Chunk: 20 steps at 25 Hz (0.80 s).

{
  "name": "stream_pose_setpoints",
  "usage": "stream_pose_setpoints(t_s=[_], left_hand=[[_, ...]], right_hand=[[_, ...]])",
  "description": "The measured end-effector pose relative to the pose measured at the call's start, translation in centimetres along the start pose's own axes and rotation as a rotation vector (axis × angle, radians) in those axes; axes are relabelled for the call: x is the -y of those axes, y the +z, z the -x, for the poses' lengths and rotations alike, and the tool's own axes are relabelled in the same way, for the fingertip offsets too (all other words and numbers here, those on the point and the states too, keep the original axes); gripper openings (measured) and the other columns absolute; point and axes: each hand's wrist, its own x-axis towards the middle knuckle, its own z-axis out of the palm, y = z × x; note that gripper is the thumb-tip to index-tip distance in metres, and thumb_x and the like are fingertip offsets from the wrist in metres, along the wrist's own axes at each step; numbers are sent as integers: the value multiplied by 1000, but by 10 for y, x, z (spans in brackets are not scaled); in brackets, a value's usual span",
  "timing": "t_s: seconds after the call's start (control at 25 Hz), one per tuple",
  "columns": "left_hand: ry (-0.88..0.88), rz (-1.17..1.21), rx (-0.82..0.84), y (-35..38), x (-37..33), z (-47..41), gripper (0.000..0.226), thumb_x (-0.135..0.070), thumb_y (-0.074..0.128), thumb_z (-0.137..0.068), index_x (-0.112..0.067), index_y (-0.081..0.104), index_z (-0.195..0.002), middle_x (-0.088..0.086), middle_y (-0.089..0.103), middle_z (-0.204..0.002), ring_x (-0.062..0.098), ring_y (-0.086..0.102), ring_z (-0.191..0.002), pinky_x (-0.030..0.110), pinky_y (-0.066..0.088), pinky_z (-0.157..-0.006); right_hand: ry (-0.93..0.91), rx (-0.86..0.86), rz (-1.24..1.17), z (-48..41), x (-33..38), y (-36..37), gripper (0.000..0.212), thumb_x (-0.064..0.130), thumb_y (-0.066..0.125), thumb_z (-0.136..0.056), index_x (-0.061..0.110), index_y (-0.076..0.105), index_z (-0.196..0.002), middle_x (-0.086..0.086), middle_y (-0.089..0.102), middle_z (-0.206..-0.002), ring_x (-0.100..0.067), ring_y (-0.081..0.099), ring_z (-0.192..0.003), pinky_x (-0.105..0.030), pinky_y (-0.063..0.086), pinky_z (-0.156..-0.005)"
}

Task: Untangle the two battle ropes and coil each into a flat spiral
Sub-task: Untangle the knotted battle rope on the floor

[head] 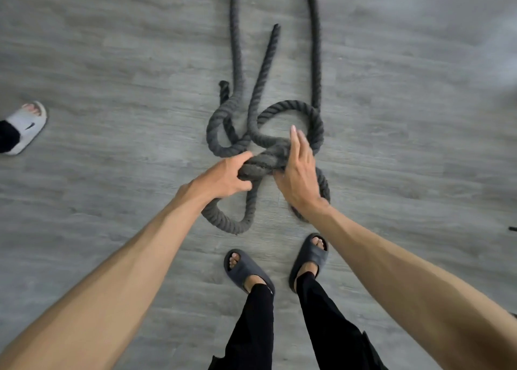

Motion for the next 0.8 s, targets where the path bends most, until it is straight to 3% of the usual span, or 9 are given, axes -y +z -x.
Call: stream_pose_setpoints(t_s=[0.08,0.16,0.24,0.32,0.4,0.48,0.52,0.68,0.8], left_hand=[[134,-132,92,0,-53,-28,31,-18,68,-75,-32,48,-94,-11,62,-79,13,59,-74,30,47,-68],[212,-213,30,12,-106,-63,36,-28,68,-73,-30,56,-107,-5,68,-94,19,63,-90,34,50,-81],[252,-358,-209,29,-150,-100,54,-38,70,-72,-31,56,-123,3,65,-111,29,56,-107,43,46,-92],[183,-394,-532,46,-170,-132,63,-37,73,-73,-27,52,-132,9,57,-120,33,49,-115,45,41,-98],[-110,-8,-722,61,-175,-160,62,-24,69,-81,-16,48,-139,15,53,-134,34,47,-126,40,38,-105],[-539,520,-671,81,-180,-190,54,-19,58,-91,-5,45,-141,17,50,-142,33,50,-129,37,42,-105],[-625,622,-579,95,-182,-202,53,-22,57,-91,-4,46,-140,17,52,-141,33,54,-125,39,45,-103],[-494,311,-284,155,-216,-235,52,-23,64,-92,-12,48,-140,7,55,-132,27,55,-118,31,43,-92],[-444,262,-158,177,-225,-262,43,-27,65,-93,-22,56,-134,2,57,-120,20,54,-103,30,44,-84]], right_hand=[[-62,-55,4,-6,-36,-45,79,7,69,-72,10,41,-146,-13,45,-147,-33,40,-139,-46,36,-113],[4,-150,-41,-9,-67,-88,40,13,73,-73,8,57,-109,-9,62,-109,-34,58,-106,-41,46,-84],[217,-283,-52,-11,-100,-128,31,24,75,-78,9,54,-96,-10,65,-93,-35,60,-89,-41,43,-70],[470,-425,-90,-7,-133,-164,36,36,72,-85,7,55,-97,-13,69,-91,-36,62,-88,-42,44,-71],[658,-572,-266,3,-166,-197,41,45,70,-88,7,57,-98,-12,71,-90,-34,66,-87,-41,47,-72],[747,-700,-611,12,-206,-226,38,47,72,-87,13,57,-96,-10,73,-85,-25,73,-76,-45,57,-73],[776,-742,-768,15,-224,-236,35,46,72,-87,16,56,-95,-11,73,-83,-23,74,-70,-48,61,-72],[1072,-893,-1071,12,-311,-263,59,63,70,-78,14,52,-106,-8,76,-72,-28,76,-69,-49,62,-78],[1236,-923,-1171,2,-384,-276,83,65,67,-74,11,46,-133,-10,71,-119,-29,70,-105,-49,56,-96]])
